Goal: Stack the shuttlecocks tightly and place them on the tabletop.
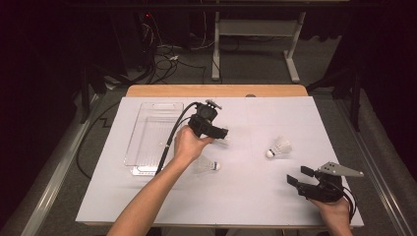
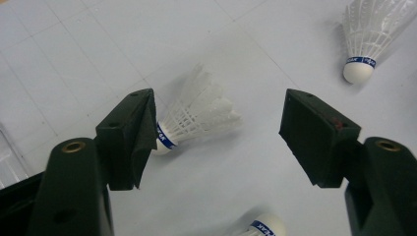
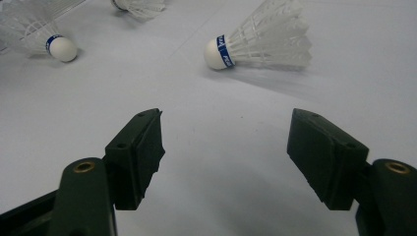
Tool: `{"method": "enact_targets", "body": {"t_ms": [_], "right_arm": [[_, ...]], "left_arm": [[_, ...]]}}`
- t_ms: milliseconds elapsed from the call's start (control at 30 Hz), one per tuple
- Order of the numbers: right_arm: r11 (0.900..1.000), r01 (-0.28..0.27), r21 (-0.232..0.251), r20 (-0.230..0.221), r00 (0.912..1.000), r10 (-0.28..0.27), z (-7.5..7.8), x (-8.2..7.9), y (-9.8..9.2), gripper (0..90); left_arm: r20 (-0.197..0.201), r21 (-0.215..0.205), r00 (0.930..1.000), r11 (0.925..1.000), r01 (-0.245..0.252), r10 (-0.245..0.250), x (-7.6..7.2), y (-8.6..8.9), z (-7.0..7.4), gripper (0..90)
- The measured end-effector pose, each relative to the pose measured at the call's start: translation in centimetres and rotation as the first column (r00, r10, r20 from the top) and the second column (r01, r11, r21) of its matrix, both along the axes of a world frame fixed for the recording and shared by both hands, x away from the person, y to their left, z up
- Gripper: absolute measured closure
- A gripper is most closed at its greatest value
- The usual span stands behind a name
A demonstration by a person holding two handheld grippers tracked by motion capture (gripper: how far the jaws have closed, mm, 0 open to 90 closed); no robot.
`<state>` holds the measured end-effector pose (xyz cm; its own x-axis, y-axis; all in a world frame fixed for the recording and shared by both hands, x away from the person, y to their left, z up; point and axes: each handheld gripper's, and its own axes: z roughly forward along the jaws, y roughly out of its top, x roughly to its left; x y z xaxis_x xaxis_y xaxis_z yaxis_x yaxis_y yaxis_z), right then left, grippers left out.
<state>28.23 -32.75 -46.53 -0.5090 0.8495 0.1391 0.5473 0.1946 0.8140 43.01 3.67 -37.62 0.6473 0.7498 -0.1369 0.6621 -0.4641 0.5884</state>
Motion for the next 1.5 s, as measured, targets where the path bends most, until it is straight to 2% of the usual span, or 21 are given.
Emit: {"method": "enact_targets", "body": {"t_ms": [67, 200, 300, 400, 500, 633, 1033, 1500], "right_arm": [[1.0, 0.006, 0.01, -0.014, 0.9999, -0.006, -0.1, 0.2, 0.0, 29.7], [1.0, -0.005, -0.003, -0.008, 1.0, 0.005, -0.1, 0.2, 0.2, 29.9], [1.0, -0.013, -0.008, -0.007, 0.9999, 0.013, -0.1, 0.2, 0.4, 29.9], [1.0, -0.007, 0.001, -0.015, 0.9999, 0.007, -0.1, 0.3, 0.4, 29.8], [1.0, -0.007, -0.001, -0.003, 1.0, 0.007, 0.0, 0.1, 0.4, 29.9], [1.0, -0.001, 0.006, -0.012, 0.9999, 0.001, -0.2, 0.3, 0.3, 29.8], [1.0, -0.005, 0.006, -0.007, 1.0, 0.005, -0.1, 0.1, 0.3, 29.8], [1.0, 0.002, 0.003, -0.004, 1.0, -0.002, 0.0, 0.0, 0.2, 29.9]], "left_arm": [[-0.01, -0.019, 0.9999, 0.9998, 0.001, -0.002, 0.0, 0.1, 0.0, 31.0], [-0.001, 0.016, 0.9999, 0.9997, 0.016, -0.016, -0.6, -0.2, -0.5, 31.1], [-0.005, -0.007, 0.9999, 0.9999, 0.014, -0.014, -0.7, 0.0, -0.5, 31.6], [-0.008, -0.009, 0.9998, 0.9998, 0.018, -0.018, -0.9, 0.1, -0.2, 32.4], [0.002, 0.003, 0.9997, 0.9997, 0.026, -0.026, -1.2, 0.2, 0.0, 32.8], [-0.004, -0.02, 0.9998, 0.9996, 0.02, -0.02, -1.2, 0.7, 0.4, 32.7], [-0.005, 0.011, 0.9995, 0.9995, 0.031, -0.031, -2.0, 0.8, 0.3, 32.9], [0.0, 0.019, 0.9993, 0.9991, 0.037, -0.037, -3.2, 1.3, -0.1, 34.1]]}}
